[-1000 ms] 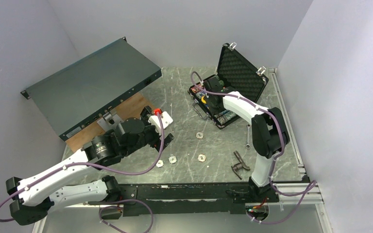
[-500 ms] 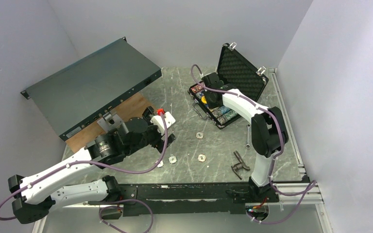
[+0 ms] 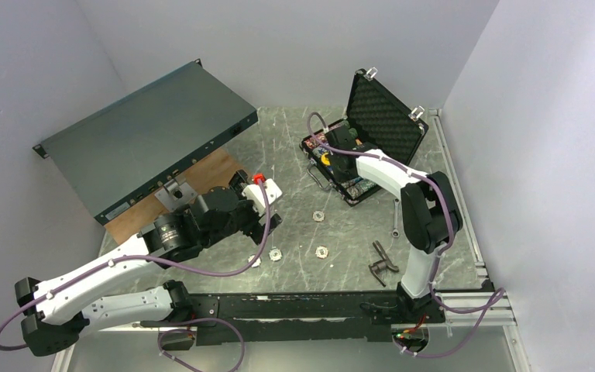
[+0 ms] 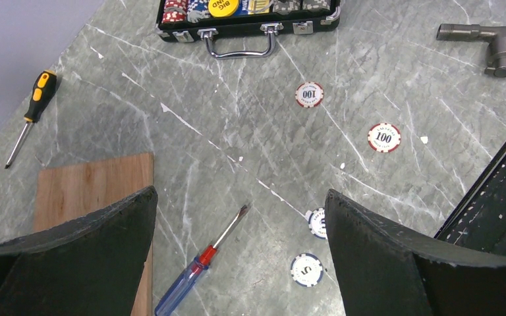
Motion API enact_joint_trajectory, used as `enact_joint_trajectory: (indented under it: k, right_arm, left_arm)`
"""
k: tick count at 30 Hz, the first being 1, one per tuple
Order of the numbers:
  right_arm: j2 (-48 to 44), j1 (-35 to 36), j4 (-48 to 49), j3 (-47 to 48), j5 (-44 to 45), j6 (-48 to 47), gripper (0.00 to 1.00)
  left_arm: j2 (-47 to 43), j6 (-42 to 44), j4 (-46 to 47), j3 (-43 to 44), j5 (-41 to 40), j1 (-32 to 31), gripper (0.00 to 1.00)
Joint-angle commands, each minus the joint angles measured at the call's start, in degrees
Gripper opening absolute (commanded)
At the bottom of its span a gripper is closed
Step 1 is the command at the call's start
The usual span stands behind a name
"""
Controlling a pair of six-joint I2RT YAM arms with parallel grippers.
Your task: Pack up texas hold em set
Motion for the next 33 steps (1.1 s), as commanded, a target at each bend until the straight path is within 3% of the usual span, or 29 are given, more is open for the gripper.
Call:
enact_joint_trajectory:
  k: [1, 9, 23, 26, 33]
  right_arm:
    - [-3.5, -0.4, -2.9, 2.9, -0.9, 1.6, 0.17]
    - [-3.3, -0.2, -1.8, 2.0, -1.7, 2.2, 0.29]
    - [-1.4, -2.0, -1.4, 1.3, 6.9, 2.0, 0.21]
    - [-3.1, -2.0, -1.7, 1.7, 3.8, 2.8, 0.21]
    - [-7.0, -1.7, 2.0, -1.1, -6.2, 3.7, 0.31]
  left_arm:
    - [0.2, 0.7, 0.5, 2.3, 0.4, 0.0, 0.98]
    - [0.4, 0.7, 0.3, 2.3, 0.2, 0.0, 0.98]
    - [1.1, 0.7, 0.2, 2.3, 0.1, -0.1, 0.98]
    - [1.4, 0.6, 0.3, 2.3, 0.1, -0.1, 0.98]
    - [1.8, 0.6, 0.1, 2.4, 0.2, 0.0, 0.98]
